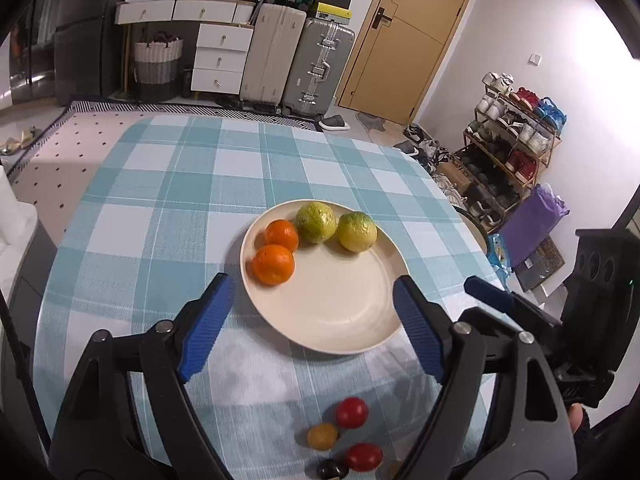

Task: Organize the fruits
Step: 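Withdraw both grippers from the plate toward the remaining fruits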

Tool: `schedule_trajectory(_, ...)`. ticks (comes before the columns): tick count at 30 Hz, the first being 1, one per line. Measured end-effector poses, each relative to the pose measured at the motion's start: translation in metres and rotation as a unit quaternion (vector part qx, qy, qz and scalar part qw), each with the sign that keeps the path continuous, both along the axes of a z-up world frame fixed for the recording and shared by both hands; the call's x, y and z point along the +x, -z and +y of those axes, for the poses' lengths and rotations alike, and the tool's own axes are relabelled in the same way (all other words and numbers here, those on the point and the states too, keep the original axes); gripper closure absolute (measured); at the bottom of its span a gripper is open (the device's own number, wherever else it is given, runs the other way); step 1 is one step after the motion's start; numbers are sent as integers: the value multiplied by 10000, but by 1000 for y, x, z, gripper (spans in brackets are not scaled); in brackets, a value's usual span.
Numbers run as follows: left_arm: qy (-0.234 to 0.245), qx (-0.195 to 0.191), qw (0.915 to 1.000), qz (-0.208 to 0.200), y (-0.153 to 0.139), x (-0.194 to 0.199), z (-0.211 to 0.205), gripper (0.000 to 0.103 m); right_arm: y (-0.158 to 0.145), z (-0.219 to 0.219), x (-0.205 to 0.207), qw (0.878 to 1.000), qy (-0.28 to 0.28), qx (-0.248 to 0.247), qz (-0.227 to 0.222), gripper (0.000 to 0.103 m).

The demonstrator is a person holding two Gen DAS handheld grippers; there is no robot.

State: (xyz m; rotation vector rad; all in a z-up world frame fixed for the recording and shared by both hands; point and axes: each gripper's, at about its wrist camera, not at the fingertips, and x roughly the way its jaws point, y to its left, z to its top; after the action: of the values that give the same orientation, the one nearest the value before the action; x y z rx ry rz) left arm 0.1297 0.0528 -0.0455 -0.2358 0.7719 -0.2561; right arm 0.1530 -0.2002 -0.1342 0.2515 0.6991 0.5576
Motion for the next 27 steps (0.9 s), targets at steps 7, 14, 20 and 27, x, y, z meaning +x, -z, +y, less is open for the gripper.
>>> schedule_trajectory(7,-184,159,9997,-89,-6,-25,-3,17,-9,-7,-21,9998,85,-25,-179,2)
schedule_trajectory(14,-346,303,9987,-215,-2,-47,-4,3,-14,-15,-39,9995,150,-36,-277,1)
schedule_trajectory(20,-402,333,9985,-170,5,-64,-5,1,-14,-19,-54,9993,187,-98,-299,1)
schedule_trajectory(27,-347,365,9987,6,23,-88,-11,1,-10,-23,-72,9993,202,-139,-292,1)
